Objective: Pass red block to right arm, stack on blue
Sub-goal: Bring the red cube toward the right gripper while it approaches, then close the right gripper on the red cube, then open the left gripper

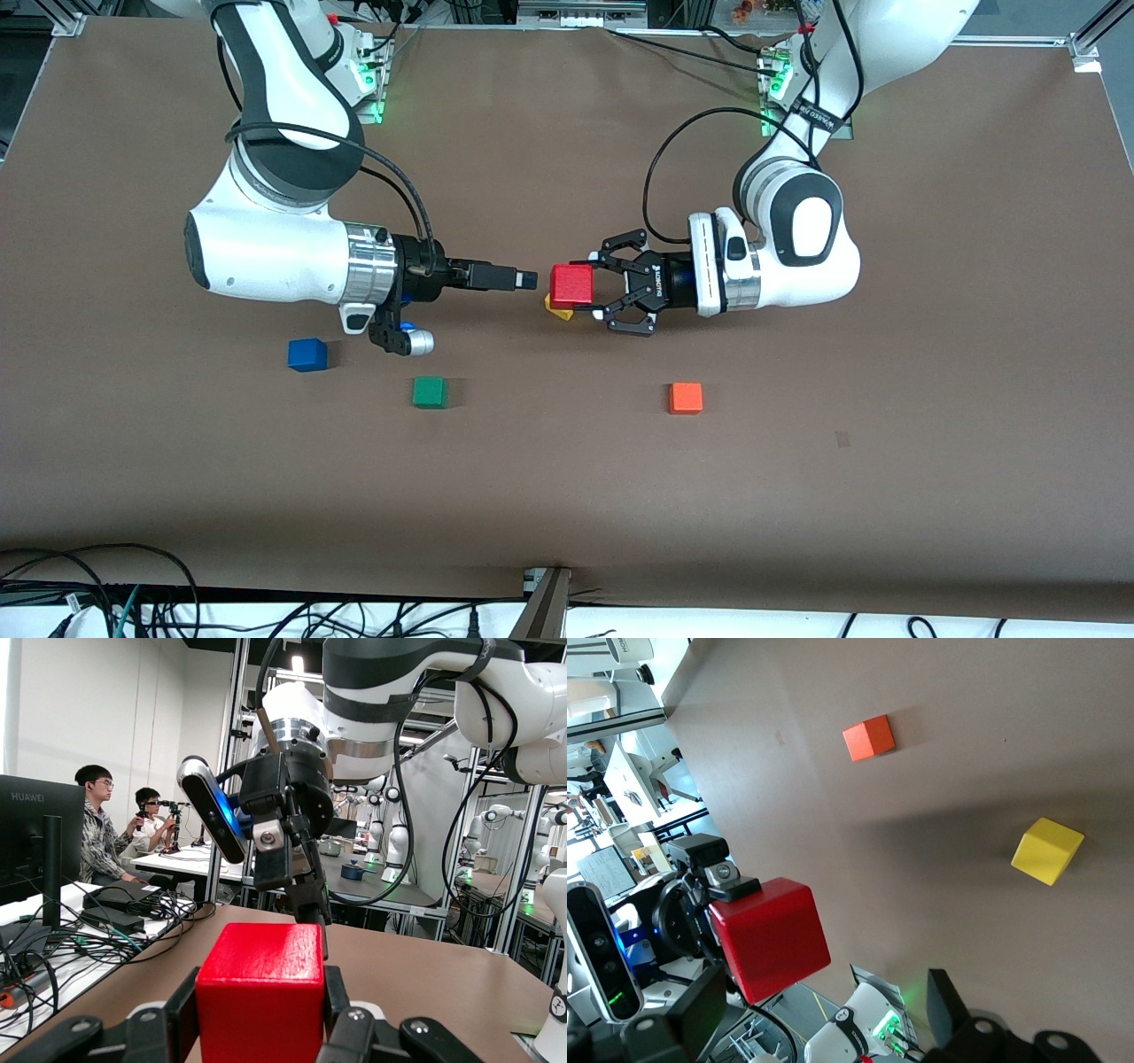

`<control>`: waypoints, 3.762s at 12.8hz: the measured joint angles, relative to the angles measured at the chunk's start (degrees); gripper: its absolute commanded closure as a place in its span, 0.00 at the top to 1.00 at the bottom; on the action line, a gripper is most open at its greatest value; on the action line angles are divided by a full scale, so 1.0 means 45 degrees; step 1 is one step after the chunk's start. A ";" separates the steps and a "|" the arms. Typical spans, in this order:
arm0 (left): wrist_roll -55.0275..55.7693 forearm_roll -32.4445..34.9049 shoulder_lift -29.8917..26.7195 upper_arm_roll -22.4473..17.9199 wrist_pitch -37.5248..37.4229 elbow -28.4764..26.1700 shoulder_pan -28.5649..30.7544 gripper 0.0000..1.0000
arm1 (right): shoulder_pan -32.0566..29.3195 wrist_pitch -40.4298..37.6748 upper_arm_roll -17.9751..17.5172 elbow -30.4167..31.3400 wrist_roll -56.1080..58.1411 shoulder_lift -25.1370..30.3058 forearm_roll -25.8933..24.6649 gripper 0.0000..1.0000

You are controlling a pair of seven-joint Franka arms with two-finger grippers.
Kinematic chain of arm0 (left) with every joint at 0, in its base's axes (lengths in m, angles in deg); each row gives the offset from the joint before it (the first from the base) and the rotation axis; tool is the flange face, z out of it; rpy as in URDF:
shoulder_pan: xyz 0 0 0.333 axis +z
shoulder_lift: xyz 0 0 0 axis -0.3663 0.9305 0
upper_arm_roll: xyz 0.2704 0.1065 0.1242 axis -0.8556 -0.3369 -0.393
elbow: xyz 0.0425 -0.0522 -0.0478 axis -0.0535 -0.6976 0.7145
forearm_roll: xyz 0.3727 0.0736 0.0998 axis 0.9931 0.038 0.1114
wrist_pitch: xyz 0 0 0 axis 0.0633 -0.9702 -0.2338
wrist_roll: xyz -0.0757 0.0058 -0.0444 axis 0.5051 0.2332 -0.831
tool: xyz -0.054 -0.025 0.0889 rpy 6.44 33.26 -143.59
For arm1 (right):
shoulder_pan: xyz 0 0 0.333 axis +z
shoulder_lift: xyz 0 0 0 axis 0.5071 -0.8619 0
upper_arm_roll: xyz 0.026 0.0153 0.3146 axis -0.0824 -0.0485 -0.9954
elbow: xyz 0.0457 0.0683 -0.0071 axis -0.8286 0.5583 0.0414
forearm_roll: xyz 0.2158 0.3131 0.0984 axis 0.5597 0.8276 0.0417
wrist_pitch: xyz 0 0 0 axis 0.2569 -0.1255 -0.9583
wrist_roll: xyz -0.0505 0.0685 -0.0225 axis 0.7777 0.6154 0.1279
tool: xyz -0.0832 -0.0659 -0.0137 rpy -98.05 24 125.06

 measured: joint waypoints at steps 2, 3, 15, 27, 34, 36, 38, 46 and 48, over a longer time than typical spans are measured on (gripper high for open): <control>0.0000 -0.0051 0.0025 0.0001 0.0109 0.0126 -0.0054 0.00 | 0.0000 0.0141 0.0000 0.0000 0.0153 -0.0026 0.0000 1.00; 0.0000 -0.0214 0.0034 0.0001 0.0123 0.0174 -0.0070 0.00 | 0.0000 0.0156 0.0000 0.0000 0.0286 -0.0027 0.0064 1.00; 0.0000 -0.0899 0.0055 0.0148 0.0141 0.0301 -0.0176 0.00 | -0.0159 0.0197 0.0102 0.0061 0.3934 -0.0516 0.2800 1.00; 0.0001 -0.0947 0.0055 0.0172 0.0141 0.0492 -0.0184 0.00 | 0.0098 0.0766 0.0073 0.0037 0.4029 -0.0515 0.3697 0.98; 0.0070 -0.1138 0.0093 0.0176 0.0185 0.0664 -0.0190 0.00 | 0.0361 0.1286 0.0083 -0.0020 0.4077 -0.0492 0.4097 0.38; 0.0181 -0.1193 0.0093 0.0179 0.0164 0.0675 -0.0188 0.00 | 0.0353 0.1283 0.0084 -0.0032 0.4155 -0.0474 0.4106 0.18; 0.0181 -0.1194 0.0093 0.0179 0.0165 0.0676 -0.0188 0.00 | 0.0353 0.1283 0.0084 -0.0033 0.4155 -0.0475 0.4106 0.08; 0.0218 -0.1229 0.0092 0.0192 0.0170 0.0718 -0.0188 1.00 | 0.0351 0.1282 0.0091 -0.0056 0.4020 -0.0435 0.4106 0.02; 0.0538 -0.1230 0.0092 0.0187 0.0176 0.0728 -0.0171 1.00 | 0.0350 0.1283 0.0099 -0.0061 0.3936 -0.0416 0.4106 0.02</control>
